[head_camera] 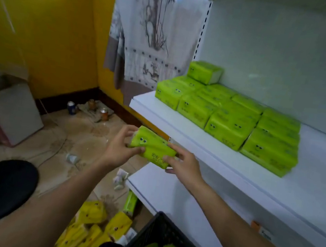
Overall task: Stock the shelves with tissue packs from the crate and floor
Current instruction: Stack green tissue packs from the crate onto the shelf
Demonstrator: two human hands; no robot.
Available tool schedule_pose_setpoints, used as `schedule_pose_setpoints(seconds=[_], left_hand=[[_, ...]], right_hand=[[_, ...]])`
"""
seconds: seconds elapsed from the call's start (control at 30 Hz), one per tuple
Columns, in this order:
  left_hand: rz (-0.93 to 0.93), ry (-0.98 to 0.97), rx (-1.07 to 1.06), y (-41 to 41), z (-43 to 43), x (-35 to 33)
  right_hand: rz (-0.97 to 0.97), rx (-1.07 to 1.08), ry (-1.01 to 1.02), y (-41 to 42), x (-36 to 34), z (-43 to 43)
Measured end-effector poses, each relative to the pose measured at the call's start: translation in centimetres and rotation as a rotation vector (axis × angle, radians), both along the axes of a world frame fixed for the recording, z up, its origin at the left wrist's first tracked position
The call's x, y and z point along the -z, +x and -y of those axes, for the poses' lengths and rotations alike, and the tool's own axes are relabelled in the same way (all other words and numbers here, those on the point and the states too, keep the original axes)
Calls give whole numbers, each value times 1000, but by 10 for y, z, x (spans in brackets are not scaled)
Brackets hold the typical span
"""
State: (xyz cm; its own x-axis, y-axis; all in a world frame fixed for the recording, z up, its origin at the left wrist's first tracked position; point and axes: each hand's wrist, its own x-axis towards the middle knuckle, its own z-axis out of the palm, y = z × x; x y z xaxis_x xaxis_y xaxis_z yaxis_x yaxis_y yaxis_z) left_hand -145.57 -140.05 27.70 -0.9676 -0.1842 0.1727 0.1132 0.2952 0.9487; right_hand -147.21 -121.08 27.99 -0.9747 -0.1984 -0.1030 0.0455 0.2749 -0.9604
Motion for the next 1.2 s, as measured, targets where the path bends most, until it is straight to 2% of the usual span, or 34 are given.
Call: schedule_pose_setpoints(seconds=[0.13, 0.4, 0.47, 0.57, 0.7, 0.83, 0.97, 1.2], left_hand=[[-104, 55, 19, -22, -1, -42], [-164, -58, -102, -69, -19, -75], [-122, -150, -111, -80, -22, -73], [-72, -410, -48, -100, -24, -59], [1, -661, 75, -123, -30, -39], [61, -669, 111, -140, -38, -28], [65, -710, 43, -150, -39, -15], [34, -565, 0, -152, -34, 1]], right_hand=[[-195, 69, 70, -20, -45, -1], [-405, 180, 168, -68, -93, -22], [-452, 232, 201, -81, -94, -29], [-501, 295, 311, -105, -93, -35], [-440, 275, 462, -133, -89, -39], [-419, 277, 508, -157, -88, -38], [-412, 281, 513, -181, -89, -30], [-435, 240, 507, -218, -90, -17]])
